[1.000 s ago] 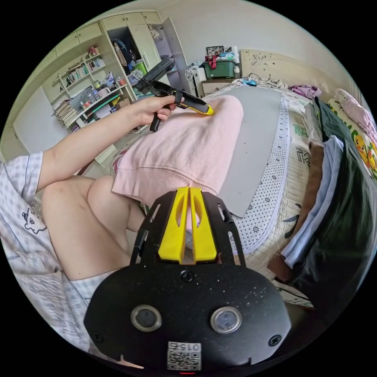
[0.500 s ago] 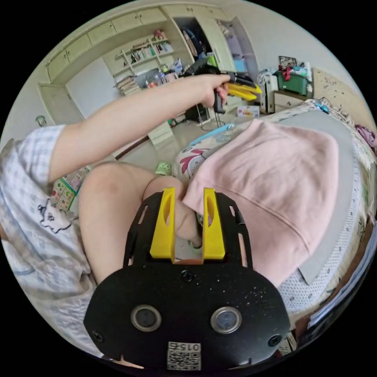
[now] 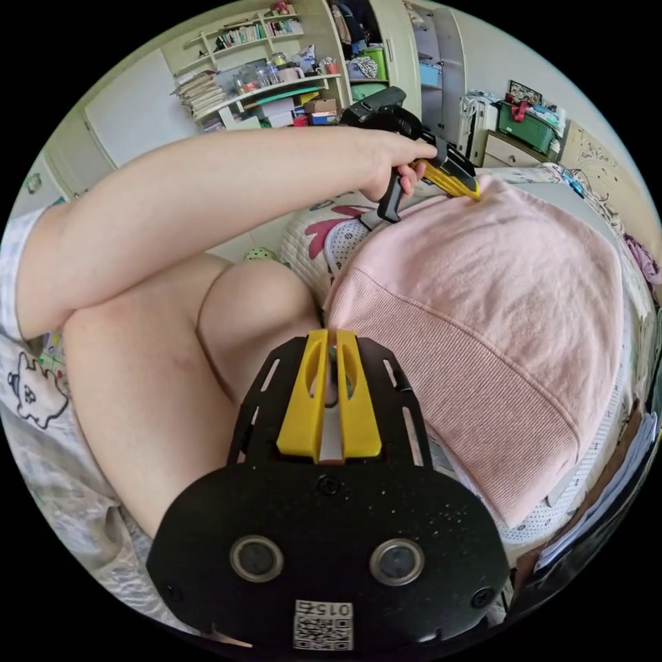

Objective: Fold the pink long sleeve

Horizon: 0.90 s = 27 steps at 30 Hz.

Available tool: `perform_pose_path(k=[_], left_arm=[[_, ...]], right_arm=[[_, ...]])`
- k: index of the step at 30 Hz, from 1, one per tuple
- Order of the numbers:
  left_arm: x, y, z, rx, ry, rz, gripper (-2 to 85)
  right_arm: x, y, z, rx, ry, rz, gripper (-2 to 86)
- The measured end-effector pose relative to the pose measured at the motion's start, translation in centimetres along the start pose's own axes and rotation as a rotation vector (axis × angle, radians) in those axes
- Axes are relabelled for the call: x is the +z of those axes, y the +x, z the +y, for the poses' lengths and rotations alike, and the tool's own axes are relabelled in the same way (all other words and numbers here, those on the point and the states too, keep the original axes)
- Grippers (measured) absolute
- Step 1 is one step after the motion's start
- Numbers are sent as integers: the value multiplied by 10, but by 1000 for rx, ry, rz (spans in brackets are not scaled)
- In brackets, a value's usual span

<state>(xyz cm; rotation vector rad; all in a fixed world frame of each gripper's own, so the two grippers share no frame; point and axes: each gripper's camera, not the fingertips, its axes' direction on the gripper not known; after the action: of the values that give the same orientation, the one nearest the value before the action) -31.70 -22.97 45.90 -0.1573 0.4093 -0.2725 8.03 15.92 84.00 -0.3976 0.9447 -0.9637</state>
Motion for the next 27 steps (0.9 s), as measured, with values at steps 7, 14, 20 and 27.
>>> perform_pose_path(k=[7, 14, 20, 27], left_arm=[[-41, 18, -27, 181, 42, -88, -6], [-5, 12, -27, 203, -50, -246, -5], [1, 4, -17, 151, 6, -247, -1], [-10, -5, -22, 134, -21, -217, 31]], right_arm=[[1, 12, -22, -11, 105, -230, 5], [47, 30, -43, -13, -30, -238, 5], [66, 19, -35, -123, -90, -43, 6], [59, 23, -19, -108, -43, -11, 24]])
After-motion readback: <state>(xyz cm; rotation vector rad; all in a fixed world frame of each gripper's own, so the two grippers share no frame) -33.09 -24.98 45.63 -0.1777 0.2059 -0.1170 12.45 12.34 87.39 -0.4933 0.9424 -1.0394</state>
